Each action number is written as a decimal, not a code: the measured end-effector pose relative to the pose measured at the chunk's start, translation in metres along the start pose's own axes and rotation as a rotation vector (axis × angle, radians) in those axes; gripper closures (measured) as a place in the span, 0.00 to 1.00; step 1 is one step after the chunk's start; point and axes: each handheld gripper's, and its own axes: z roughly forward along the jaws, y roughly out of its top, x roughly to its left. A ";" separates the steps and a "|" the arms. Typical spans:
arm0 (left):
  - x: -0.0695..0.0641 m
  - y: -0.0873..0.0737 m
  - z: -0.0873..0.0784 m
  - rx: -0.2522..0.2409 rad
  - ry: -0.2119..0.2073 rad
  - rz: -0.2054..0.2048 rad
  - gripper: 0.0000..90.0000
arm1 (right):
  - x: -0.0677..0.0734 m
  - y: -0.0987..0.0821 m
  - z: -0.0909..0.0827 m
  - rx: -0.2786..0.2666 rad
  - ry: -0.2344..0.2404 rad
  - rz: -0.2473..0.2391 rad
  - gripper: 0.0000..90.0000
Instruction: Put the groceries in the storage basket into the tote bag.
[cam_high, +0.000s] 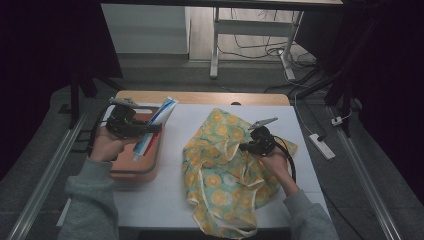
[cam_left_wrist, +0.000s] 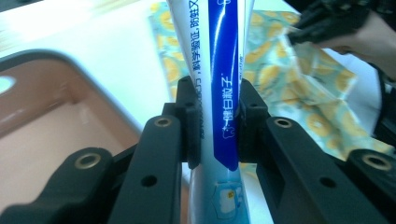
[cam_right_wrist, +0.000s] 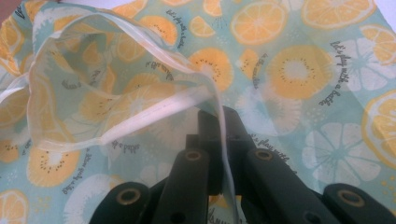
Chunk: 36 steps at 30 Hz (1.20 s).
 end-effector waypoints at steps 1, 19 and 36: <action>-0.003 0.001 0.002 0.004 -0.009 0.011 0.83 | 0.000 0.000 0.000 -0.002 -0.001 0.000 0.98; -0.077 0.025 0.060 0.115 -0.185 0.205 0.83 | -0.001 0.004 -0.014 -0.099 -0.008 0.030 0.98; -0.116 0.014 0.131 0.336 -0.251 0.295 0.83 | -0.006 0.006 -0.025 -0.168 0.019 0.077 0.98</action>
